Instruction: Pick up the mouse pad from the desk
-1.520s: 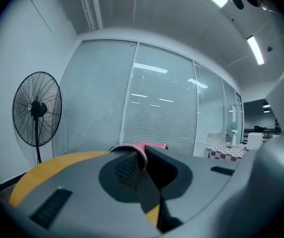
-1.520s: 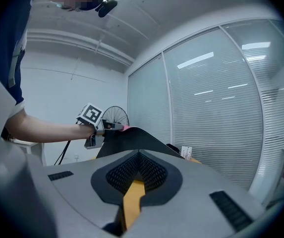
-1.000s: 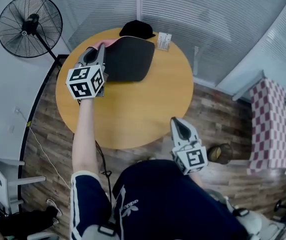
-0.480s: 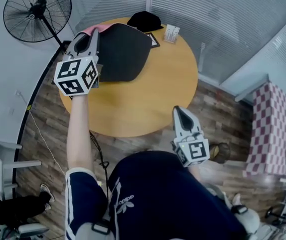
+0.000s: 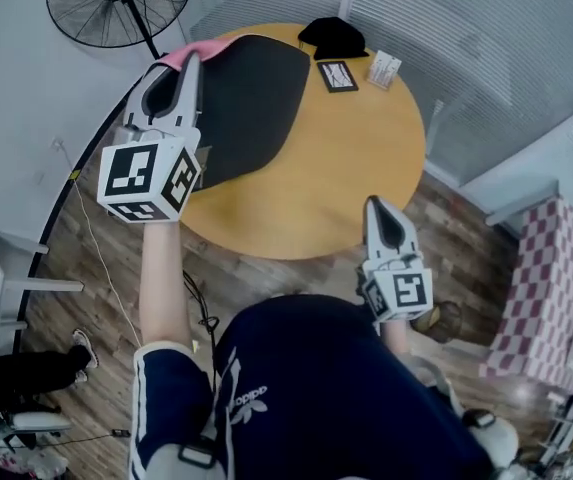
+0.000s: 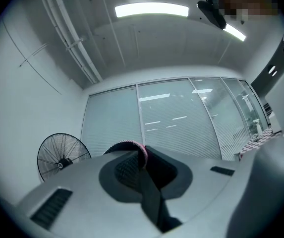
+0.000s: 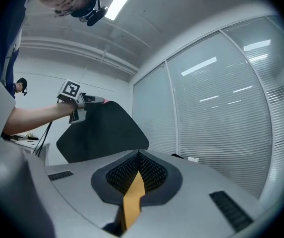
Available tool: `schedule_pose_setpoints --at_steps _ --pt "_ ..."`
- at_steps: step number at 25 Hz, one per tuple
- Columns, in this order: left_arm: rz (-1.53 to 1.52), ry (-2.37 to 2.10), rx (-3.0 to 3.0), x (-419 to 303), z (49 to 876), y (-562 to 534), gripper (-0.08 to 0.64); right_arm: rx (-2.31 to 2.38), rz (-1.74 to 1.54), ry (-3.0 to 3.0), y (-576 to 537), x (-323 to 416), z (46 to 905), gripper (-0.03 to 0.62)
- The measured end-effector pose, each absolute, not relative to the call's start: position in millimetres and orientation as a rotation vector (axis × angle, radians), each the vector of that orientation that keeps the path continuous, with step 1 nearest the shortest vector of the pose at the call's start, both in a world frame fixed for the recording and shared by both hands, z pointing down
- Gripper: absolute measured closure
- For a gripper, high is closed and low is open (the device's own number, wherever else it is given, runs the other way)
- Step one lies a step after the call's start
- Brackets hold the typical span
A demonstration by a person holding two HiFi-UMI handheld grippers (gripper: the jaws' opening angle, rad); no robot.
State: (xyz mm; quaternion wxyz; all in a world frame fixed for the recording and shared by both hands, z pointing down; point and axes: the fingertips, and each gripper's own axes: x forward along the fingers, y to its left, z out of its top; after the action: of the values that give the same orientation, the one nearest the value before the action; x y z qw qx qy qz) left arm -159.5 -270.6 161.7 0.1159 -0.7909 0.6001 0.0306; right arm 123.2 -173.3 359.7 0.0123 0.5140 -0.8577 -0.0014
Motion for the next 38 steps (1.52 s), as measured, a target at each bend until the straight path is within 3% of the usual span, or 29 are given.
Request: schedule_pose_setpoints --at_steps 15,38 --pt "0.011 2.000 -2.152 -208.6 185.2 -150.6 0.538 1.483 -0.060 -2.775 -186.1 73.0 336.2 0.589" --pt "-0.143 2.146 -2.240 -192.9 296.8 -70.3 0.540 1.405 -0.073 -2.771 -126.7 57.3 329.3 0.589"
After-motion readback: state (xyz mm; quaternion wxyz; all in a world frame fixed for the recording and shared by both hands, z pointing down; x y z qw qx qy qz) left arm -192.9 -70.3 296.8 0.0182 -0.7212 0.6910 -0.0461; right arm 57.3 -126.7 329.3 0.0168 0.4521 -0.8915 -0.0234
